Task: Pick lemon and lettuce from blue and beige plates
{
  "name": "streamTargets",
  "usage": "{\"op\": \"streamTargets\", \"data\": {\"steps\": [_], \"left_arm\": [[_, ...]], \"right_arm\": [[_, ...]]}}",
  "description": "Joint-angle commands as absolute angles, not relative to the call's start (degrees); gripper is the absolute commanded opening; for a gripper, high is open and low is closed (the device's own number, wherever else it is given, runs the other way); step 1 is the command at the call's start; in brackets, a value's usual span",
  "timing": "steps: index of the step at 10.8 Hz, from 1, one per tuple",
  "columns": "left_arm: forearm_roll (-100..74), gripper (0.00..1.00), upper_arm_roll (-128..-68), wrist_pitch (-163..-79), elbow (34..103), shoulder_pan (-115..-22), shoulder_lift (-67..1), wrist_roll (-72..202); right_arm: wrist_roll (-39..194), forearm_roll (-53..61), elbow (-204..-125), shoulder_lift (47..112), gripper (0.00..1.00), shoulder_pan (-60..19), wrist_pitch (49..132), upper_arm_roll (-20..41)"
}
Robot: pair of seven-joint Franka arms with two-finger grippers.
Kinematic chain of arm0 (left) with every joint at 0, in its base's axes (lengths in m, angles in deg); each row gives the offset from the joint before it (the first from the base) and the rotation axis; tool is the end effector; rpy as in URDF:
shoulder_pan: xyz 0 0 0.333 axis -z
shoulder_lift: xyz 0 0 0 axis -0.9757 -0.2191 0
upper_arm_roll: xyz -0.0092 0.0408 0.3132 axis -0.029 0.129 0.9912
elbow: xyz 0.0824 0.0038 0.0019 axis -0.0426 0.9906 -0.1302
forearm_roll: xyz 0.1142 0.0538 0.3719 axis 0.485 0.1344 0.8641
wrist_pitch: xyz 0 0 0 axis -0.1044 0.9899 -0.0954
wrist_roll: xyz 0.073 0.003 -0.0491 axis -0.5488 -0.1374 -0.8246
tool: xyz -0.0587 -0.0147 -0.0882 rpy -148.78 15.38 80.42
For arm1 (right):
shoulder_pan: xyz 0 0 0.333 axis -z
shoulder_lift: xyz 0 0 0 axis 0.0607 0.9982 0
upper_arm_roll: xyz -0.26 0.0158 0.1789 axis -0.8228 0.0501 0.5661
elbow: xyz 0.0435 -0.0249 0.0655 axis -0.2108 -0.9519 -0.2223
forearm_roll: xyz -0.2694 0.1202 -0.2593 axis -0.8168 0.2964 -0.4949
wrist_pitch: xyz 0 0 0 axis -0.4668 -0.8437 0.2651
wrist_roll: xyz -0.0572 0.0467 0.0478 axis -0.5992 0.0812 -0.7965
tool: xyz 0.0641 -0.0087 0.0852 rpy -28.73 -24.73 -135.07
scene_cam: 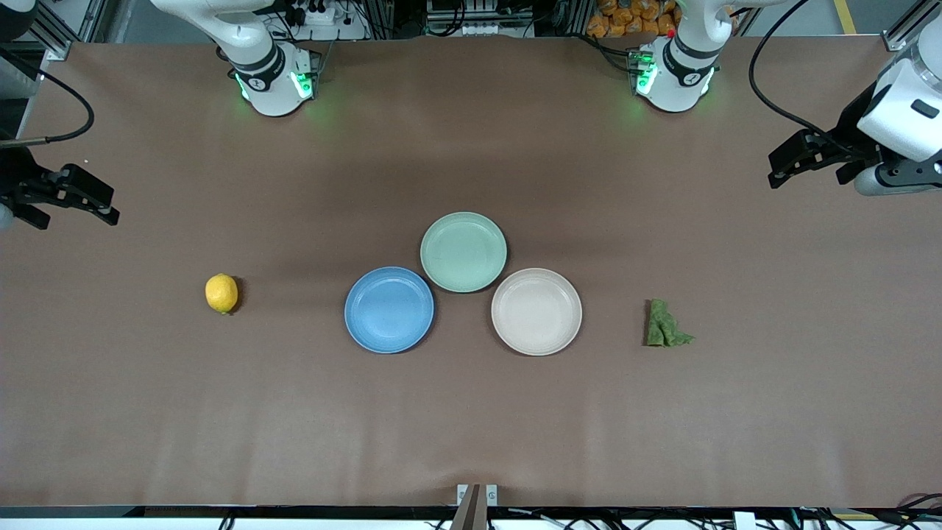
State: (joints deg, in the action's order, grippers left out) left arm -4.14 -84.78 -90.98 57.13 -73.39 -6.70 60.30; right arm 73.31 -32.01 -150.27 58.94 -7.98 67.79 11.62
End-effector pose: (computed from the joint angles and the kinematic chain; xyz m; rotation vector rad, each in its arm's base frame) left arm 0.5375 -0.0842 0.6457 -3.1399 -0.0716 0.0072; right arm 0.5783 0.0072 0.6424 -3.1330 -0.0430 -0.1347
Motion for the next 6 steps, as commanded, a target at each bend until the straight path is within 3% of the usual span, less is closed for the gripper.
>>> {"op": "streamTargets", "data": {"steps": [1, 6], "left_arm": [[-4.4, 1.00, -84.8, -89.3, 56.0, -73.7, -6.1, 63.2], [-4.5, 1.00, -84.8, -89.3, 56.0, -73.7, -5.7, 63.5]], "right_arm": [[71.9, -32.5, -149.3, 58.9, 1.00, -8.5, 66.8, 11.1], [71.7, -32.8, -148.5, 59.0, 1.00, -8.6, 62.4, 11.2]]}}
